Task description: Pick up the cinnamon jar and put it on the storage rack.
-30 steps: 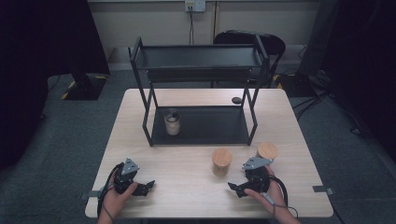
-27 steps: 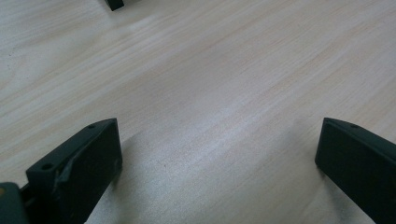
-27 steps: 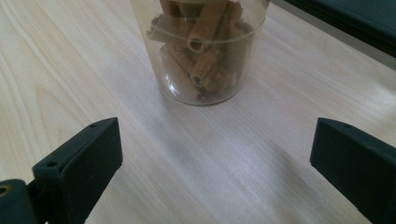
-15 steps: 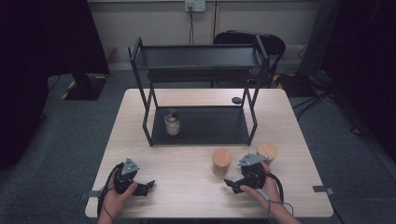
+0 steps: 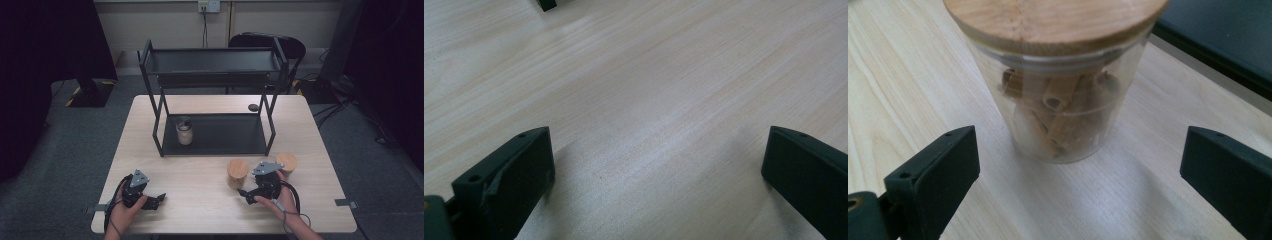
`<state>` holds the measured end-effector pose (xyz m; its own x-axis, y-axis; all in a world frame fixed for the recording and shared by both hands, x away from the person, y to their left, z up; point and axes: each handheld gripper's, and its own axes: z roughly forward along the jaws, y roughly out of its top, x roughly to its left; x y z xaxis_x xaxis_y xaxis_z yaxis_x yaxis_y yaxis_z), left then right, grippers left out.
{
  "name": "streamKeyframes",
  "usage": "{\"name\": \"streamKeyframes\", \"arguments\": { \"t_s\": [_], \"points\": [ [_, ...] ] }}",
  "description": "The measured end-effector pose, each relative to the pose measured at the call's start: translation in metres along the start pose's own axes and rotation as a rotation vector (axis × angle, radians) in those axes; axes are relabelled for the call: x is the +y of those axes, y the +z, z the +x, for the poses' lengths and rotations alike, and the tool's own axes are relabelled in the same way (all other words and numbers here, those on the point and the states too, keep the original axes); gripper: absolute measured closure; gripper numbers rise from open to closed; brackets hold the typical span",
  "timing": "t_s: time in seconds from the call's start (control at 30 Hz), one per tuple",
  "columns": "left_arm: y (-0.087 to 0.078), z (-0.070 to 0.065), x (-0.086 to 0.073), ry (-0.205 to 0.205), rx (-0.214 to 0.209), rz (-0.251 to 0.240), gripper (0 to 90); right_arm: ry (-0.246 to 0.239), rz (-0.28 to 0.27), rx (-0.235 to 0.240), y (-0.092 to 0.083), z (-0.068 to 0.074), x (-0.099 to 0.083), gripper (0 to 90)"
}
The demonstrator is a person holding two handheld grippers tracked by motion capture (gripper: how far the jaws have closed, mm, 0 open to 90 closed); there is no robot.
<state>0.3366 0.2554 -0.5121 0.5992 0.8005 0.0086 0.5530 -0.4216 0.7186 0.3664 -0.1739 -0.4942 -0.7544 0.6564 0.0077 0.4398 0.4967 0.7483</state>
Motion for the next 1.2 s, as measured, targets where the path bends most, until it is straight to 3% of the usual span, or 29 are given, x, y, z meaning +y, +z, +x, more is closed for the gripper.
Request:
{"name": "streamKeyframes", "arguments": {
  "t_s": [0.23, 0.7, 1.2],
  "points": [
    [0.000, 0.000, 0.000, 0.000, 0.000, 0.000, 0.1, -0.016, -0.023, 0.000, 0.002, 0.001, 0.005, 3.1],
    [0.000, 0.000, 0.000, 0.000, 0.000, 0.000, 0.1, 0.022, -0.054, 0.045, 0.012, 0.000, 0.009, 8.5],
    [0.000, 0.000, 0.000, 0.001, -0.001, 0.000, 0.1, -0.032, -0.081, 0.051, 0.018, 0.003, 0.014, 16.7]
  ]
}}
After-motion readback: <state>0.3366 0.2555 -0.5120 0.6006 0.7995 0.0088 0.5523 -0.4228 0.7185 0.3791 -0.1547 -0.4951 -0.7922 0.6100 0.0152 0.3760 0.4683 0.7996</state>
